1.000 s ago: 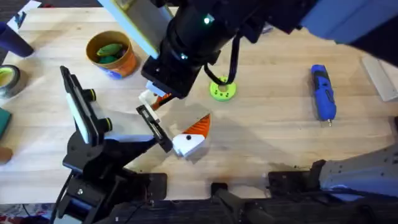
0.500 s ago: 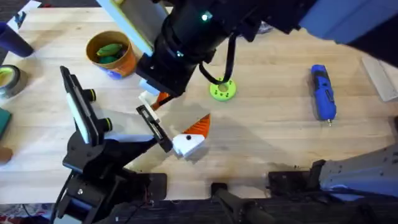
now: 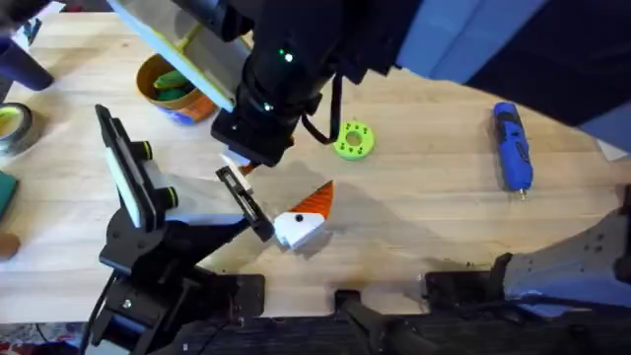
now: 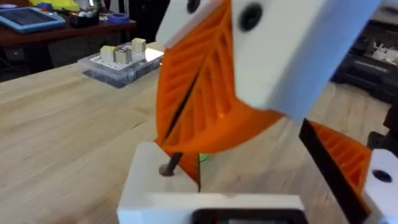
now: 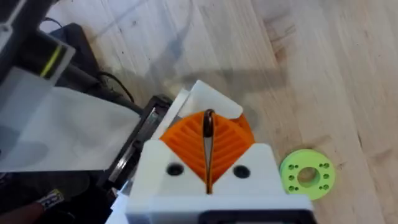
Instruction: Pick up the gripper from the table and insert it into the empty holder that is missing its gripper. Then pick up a screw, insert it into the mounting hole, and use the screwdriver to tighten it. Finally, clean up the table by picking up the vegetable and placing it into the bucket.
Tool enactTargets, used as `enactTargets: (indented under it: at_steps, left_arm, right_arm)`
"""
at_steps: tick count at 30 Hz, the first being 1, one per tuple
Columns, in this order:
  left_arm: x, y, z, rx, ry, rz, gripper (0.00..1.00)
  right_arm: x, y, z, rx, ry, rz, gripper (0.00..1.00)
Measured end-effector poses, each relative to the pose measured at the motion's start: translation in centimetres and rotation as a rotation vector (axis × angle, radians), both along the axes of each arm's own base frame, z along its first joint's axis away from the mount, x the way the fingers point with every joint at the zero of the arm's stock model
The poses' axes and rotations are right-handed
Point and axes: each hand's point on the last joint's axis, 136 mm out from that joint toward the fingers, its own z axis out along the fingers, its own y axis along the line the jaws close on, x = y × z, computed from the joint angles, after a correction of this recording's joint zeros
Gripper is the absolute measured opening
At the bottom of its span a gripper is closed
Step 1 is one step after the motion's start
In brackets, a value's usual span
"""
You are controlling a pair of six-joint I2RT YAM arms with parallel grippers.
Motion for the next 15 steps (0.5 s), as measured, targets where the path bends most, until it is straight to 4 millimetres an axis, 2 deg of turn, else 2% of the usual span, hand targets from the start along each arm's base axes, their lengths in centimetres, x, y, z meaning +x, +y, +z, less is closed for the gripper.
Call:
enactTargets:
  at_steps: [15]
  left_arm:
    - [0.0, 0.0, 0.0, 0.0, 0.0, 0.0, 0.989]
  right_arm:
    - [0.0, 0.0, -0.14, -0.008, -0.011, 0.026, 0.015]
